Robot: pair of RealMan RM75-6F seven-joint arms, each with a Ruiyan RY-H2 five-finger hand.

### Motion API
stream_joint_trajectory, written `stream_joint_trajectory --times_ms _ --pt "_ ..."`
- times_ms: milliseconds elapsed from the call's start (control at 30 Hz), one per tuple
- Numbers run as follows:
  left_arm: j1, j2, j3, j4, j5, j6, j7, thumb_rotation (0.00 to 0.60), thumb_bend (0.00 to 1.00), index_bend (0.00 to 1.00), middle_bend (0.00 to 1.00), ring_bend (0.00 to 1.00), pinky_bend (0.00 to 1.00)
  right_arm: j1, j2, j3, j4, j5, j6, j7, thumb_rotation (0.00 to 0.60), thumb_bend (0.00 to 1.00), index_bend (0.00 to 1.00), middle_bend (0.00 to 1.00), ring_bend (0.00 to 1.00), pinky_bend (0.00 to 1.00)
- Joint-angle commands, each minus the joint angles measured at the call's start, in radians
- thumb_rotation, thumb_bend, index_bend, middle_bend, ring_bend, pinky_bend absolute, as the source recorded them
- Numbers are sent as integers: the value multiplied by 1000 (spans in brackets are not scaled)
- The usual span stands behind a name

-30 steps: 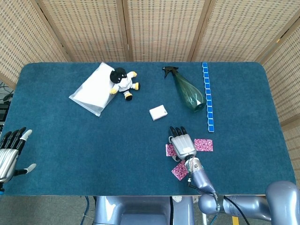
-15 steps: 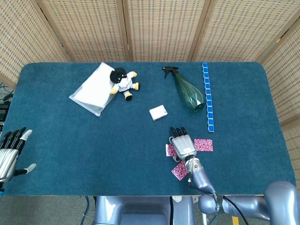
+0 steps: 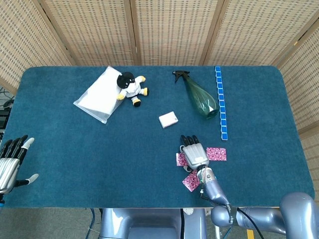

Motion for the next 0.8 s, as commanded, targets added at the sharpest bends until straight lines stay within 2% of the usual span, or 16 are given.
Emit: stream_joint_trajectory --times_ms 33,167,267,800 --pt "0 0 0 0 0 0 0 600 0 0 0 0 0 1 0 -1 0 0 0 -1 600 260 441 0 0 0" --pt "0 0 0 0 0 0 0 600 0 0 0 0 0 0 0 -4 -1 -4 3 0 600 317 509 0 0 0" --pt "0 0 0 0 0 0 1 600 0 0 0 0 0 -1 1 -4 -4 -5 3 2 600 358 521 0 0 0" --pt "0 0 0 -2 -2 -1 5 600 0 0 0 0 0 -12 22 -20 -29 -56 12 21 600 363 542 0 0 0"
